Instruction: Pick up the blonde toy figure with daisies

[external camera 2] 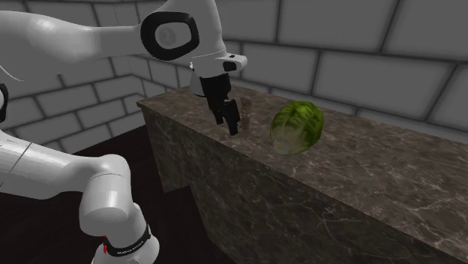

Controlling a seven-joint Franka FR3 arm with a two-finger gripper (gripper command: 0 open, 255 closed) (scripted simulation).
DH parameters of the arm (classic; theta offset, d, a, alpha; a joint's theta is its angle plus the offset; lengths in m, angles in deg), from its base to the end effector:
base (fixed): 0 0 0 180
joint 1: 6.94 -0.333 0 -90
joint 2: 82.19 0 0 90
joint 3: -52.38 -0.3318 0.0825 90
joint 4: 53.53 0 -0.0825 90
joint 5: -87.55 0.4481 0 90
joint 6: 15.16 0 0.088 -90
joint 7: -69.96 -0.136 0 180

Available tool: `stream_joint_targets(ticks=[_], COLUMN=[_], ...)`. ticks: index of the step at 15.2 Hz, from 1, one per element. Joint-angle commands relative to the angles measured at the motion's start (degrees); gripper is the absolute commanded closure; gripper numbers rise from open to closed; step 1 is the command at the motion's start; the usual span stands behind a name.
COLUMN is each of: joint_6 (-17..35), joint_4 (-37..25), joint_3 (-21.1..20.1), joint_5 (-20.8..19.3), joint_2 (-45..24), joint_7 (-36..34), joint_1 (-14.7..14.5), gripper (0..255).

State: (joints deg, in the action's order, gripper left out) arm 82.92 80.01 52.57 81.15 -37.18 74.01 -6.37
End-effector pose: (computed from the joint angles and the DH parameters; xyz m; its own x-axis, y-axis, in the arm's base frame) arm 0.3786 -0.0189 0.6011 0.9849 0.0733 0.1569 0.0546 -0.9912 0.1205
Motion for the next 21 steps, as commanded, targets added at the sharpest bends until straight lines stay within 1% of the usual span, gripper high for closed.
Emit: stream_joint_targets(ticks=[1, 7, 12, 17, 21], joint_6=[0.0, -2.1, -4.9, -9.0, -13.3], joint_4=[0.0, -10.9, -21.8, -34.6, -47.0], joint_3=[0.0, -3.7, -6.4, -8.9, -10.8], joint_5=[0.0, 4.0, 6.6, 8.3, 9.0], joint_2=[0.0, -13.3, -24.6, -36.4, -46.8], joint_7=[0.0, -3.7, -6.7, -9.7, -12.3], joint_1=[0.0, -2.2, -3.7, -5.2, -6.7], gripper=[0, 0, 0, 0, 0])
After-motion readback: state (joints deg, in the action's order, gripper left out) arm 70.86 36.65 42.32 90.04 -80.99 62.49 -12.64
